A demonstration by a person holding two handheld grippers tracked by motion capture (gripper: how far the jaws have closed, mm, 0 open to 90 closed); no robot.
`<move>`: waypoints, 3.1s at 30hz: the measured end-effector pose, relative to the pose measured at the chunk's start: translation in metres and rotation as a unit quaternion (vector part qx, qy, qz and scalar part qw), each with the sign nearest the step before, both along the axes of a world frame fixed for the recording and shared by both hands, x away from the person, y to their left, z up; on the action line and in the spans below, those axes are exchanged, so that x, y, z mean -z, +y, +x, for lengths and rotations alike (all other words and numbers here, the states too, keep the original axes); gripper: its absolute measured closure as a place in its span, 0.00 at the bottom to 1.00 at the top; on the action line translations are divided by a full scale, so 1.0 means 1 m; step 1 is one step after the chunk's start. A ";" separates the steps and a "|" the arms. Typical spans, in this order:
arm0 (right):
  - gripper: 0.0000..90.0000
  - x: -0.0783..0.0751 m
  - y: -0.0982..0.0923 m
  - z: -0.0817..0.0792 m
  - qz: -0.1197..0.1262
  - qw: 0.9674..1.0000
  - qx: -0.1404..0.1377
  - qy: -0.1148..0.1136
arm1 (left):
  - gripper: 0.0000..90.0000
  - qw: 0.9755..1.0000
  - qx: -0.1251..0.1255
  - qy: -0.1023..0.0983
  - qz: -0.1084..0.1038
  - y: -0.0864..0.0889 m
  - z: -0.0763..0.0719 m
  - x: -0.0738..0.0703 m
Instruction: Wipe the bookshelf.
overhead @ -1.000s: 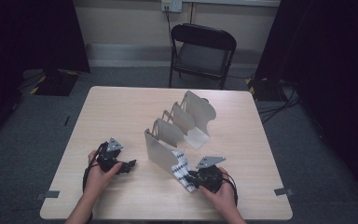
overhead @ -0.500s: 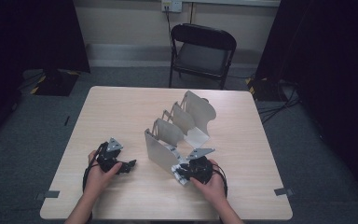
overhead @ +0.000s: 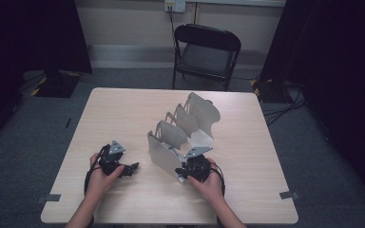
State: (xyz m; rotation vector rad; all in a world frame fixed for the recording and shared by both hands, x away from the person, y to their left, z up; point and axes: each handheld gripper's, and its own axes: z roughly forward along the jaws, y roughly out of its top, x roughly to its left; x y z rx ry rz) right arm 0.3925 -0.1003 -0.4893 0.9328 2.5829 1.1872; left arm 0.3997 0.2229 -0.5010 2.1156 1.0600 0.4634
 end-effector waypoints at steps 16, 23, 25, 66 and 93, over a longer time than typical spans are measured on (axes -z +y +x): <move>0.79 -0.002 -0.043 -0.035 -0.012 1.000 -0.003 0.003 | 0.12 1.000 0.000 0.000 0.000 0.000 0.000 0.000; 0.79 -0.003 -0.031 -0.027 -0.015 1.000 -0.006 0.008 | 0.12 1.000 0.000 0.000 0.000 0.000 0.000 0.000; 0.79 -0.003 -0.023 -0.023 -0.015 1.000 -0.008 0.008 | 0.12 1.000 0.000 0.000 0.000 0.000 0.000 0.000; 0.53 -0.011 -0.033 -0.025 -0.001 1.000 0.014 -0.016 | 0.12 1.000 0.000 -0.002 -0.001 0.000 -0.001 0.000; 0.88 -0.049 -0.015 -0.010 -0.018 1.000 -0.015 -0.017 | 0.12 1.000 0.000 -0.002 -0.001 0.000 -0.001 0.000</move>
